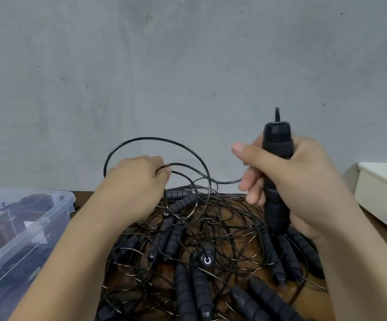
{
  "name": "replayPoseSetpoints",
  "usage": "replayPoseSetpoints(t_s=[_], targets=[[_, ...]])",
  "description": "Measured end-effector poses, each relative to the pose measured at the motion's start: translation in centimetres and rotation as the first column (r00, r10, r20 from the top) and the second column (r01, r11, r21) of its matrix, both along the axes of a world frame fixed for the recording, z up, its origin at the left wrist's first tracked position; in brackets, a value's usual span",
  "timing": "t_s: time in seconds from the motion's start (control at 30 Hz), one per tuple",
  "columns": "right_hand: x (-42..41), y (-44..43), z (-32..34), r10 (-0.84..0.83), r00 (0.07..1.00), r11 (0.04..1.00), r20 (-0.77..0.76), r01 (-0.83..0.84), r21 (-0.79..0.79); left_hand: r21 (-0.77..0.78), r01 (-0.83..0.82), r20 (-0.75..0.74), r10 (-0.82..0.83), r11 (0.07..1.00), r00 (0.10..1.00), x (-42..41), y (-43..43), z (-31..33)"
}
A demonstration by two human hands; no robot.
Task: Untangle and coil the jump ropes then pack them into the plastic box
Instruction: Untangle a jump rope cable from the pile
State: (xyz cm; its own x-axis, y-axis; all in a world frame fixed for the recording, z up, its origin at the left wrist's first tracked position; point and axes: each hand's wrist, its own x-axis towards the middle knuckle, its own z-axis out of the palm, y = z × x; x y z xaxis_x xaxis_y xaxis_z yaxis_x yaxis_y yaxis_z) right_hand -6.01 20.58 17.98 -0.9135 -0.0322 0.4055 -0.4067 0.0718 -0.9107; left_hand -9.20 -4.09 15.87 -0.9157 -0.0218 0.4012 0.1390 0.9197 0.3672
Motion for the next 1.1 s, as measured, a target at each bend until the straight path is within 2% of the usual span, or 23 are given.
replayPoseSetpoints(t_s=[0.1, 0.17, 0.27, 0.33, 0.43, 0.53, 0.63, 0.73, 0.9, 1.0, 1.03, 1.1], targets=[[0.2, -0.3, -0.2, 0.154, 0.981, 0.966, 0.12, -0.175, 0.193, 0.034, 0.04, -0.004, -0.04, 0.999, 0.999, 0.4, 1.0, -0.1], [0.1, -0.8, -0.6, 0.195, 0.963, 0.915, 0.187, -0.247, 0.318, 0.049, 0.087, -0.033, -0.085, 0.995, 0.996, 0.9, 1.7, -0.1], [-0.7, -1.6, -1.4, 0.135, 0.974, 0.919, 0.18, -0.191, 0.346, 0.084, 0.182, -0.052, -0.178, 0.98, 0.983, 1.9, 2.8, 0.1], [-1.3, -1.8, -1.9, 0.1, 0.984, 0.95, 0.146, -0.138, 0.281, 0.075, 0.267, -0.044, -0.265, 0.961, 0.963, 2.6, 3.4, 0.4], [-1.8, -1.6, -2.0, 0.15, 0.978, 0.979, 0.148, -0.168, 0.117, 0.033, 0.375, -0.026, -0.374, 0.926, 0.927, 3.3, 4.1, 0.5], [-1.9, -1.3, -1.9, 0.183, 0.973, 0.983, 0.139, -0.18, -0.035, 0.009, 0.401, -0.035, -0.4, 0.916, 0.916, 3.1, 4.3, 0.3], [-1.9, -1.3, -2.0, 0.122, 0.99, 0.989, 0.077, -0.114, -0.099, 0.023, 0.368, -0.118, -0.363, 0.93, 0.924, 2.8, 4.3, 0.2], [-1.6, -1.2, -1.6, 0.056, 0.998, 0.982, 0.009, -0.053, -0.179, 0.026, 0.289, -0.138, -0.283, 0.957, 0.949, 2.6, 3.7, 0.4], [-1.1, -0.1, -0.7, -0.03, 0.997, 0.954, -0.068, 0.008, -0.299, 0.013, 0.142, -0.066, -0.141, 0.99, 0.988, 2.2, 2.2, 0.8], [-0.7, 0.5, -0.1, -0.08, 0.993, 0.927, -0.09, 0.042, -0.372, -0.122, 0.077, -0.022, -0.08, 0.99, 0.997, 1.7, 1.0, 0.8], [-0.6, 1.0, 0.2, -0.107, 0.99, 0.913, -0.095, 0.06, -0.404, -0.165, 0.066, 0.004, -0.066, 0.984, 0.998, 1.5, 0.5, 0.7], [-0.4, 2.1, 0.9, -0.131, 0.987, 0.903, -0.096, 0.079, -0.421, -0.135, 0.101, 0.07, -0.092, 0.986, 0.993, 1.3, -0.2, 0.7]])
